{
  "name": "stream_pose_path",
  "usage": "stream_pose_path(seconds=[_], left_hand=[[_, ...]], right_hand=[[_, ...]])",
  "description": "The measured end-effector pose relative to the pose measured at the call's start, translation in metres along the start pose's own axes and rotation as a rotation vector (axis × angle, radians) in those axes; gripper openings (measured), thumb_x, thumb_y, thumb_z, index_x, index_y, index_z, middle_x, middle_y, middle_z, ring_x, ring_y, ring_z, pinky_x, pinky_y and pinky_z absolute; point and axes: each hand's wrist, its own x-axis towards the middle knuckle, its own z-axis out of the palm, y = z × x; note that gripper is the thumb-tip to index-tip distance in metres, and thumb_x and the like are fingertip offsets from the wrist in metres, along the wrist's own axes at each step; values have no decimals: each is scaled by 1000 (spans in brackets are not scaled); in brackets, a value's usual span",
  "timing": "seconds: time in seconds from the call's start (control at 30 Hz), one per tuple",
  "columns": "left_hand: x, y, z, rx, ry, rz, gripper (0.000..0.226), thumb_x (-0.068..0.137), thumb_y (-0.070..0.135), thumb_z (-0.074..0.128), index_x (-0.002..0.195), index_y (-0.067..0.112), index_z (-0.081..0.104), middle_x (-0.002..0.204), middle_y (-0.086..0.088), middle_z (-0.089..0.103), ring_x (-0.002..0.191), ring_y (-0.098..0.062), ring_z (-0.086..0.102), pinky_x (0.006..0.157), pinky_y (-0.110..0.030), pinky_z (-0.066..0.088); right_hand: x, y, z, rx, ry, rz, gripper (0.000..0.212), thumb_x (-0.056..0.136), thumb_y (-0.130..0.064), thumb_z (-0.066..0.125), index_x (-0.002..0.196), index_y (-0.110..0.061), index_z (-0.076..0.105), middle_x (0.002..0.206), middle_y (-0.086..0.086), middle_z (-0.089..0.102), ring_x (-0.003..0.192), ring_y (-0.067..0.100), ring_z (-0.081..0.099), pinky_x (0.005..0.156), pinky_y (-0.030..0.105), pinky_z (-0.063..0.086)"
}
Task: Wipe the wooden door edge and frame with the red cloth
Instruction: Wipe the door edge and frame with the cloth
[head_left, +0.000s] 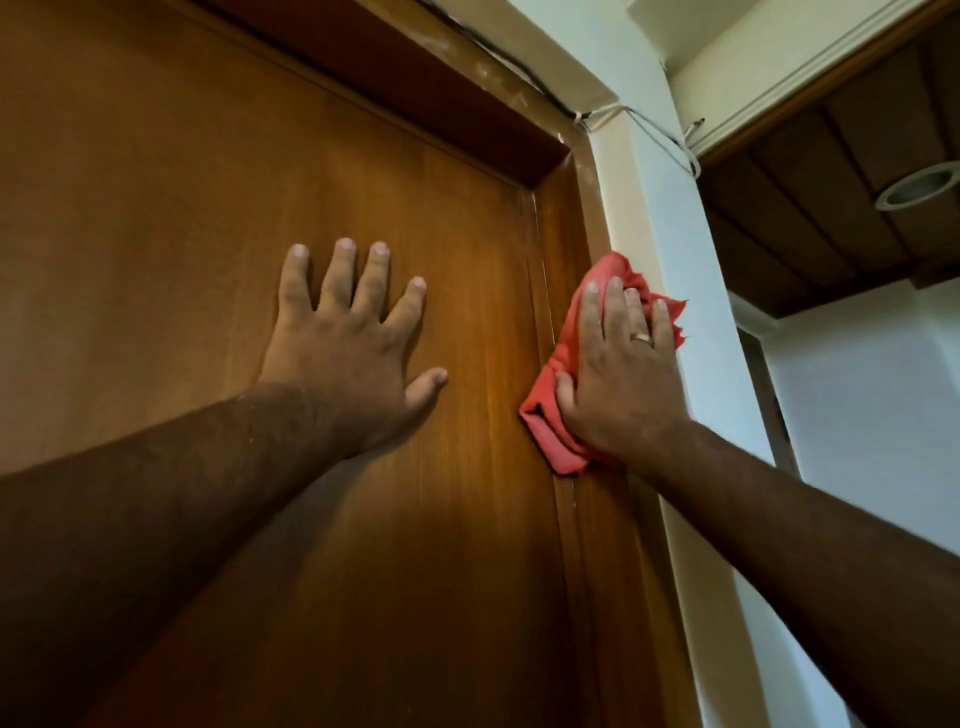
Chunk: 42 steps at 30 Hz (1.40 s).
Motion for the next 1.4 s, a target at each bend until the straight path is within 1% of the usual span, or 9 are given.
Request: stream_pose_path(seconds=[0.23, 0.53, 0.73, 0.83, 0.93, 1.07, 1.2, 1.33, 1.4], left_hand=[[18, -59, -13, 100, 89, -27, 93, 82, 77, -3, 158, 25, 0, 167, -18, 2, 153, -38, 3, 120, -62, 5], [39, -76, -3, 89, 114, -53, 102, 74, 84, -11, 158, 27, -2, 167, -16, 2, 153, -38, 4, 118, -63, 8], [43, -78, 4, 120, 156, -67, 102, 76, 86, -6, 158, 28, 11, 166, -16, 15, 152, -38, 15, 116, -63, 12], [42, -79, 3, 126, 153, -73, 100, 78, 86, -4, 158, 28, 12, 166, -16, 16, 152, -37, 16, 116, -62, 12], [42, -77, 2, 123, 148, -68, 101, 78, 85, -5, 159, 28, 10, 166, -16, 14, 152, -37, 14, 117, -62, 12], [40, -76, 0, 104, 129, -70, 102, 76, 86, -9, 159, 29, 3, 167, -15, 7, 153, -36, 8, 118, -61, 10], [40, -75, -1, 86, 126, -71, 100, 75, 85, -10, 158, 29, -2, 168, -13, 2, 154, -34, 3, 119, -60, 7], [39, -75, -2, 77, 115, -79, 100, 74, 85, -11, 158, 30, -2, 168, -12, 1, 154, -34, 1, 120, -60, 5], [39, -74, -2, 65, 112, -82, 100, 74, 85, -11, 158, 31, -3, 168, -12, 0, 154, -33, 0, 120, -60, 4]], right_hand=[[47, 0, -7, 108, -84, 67, 98, 92, -57, 47, 158, -8, -5, 165, 27, -1, 150, 49, 4, 122, 57, 13], [162, -3, -23, 297, 17, 224, 113, 73, -34, 82, 154, 2, 12, 157, 22, 28, 145, 38, 27, 120, 48, 24], [213, 3, -30, 411, 28, 275, 92, 77, -23, 82, 149, -3, 28, 150, 16, 41, 139, 32, 39, 114, 46, 35], [205, 12, -22, 590, 92, 166, 60, 83, -8, 72, 135, -7, 41, 130, 14, 54, 121, 30, 54, 101, 47, 48], [193, 30, -20, 562, 19, 4, 68, 90, -10, 63, 148, -5, 28, 140, 20, 47, 127, 34, 50, 102, 46, 49], [201, 33, -25, 510, 54, 65, 34, 93, -11, 59, 125, -13, 45, 102, 4, 59, 101, 25, 61, 66, 26, 45], [218, 3, -30, 528, 96, 252, 57, 85, 0, 66, 137, 3, 41, 135, 20, 53, 126, 32, 52, 99, 40, 50], [210, -14, -26, 626, 244, 103, 64, 82, 3, 64, 140, -9, 42, 139, 12, 53, 128, 28, 51, 101, 42, 50], [208, -2, -25, 649, 209, 43, 71, 82, 4, 63, 145, -18, 39, 143, 9, 49, 131, 27, 48, 98, 36, 49]])
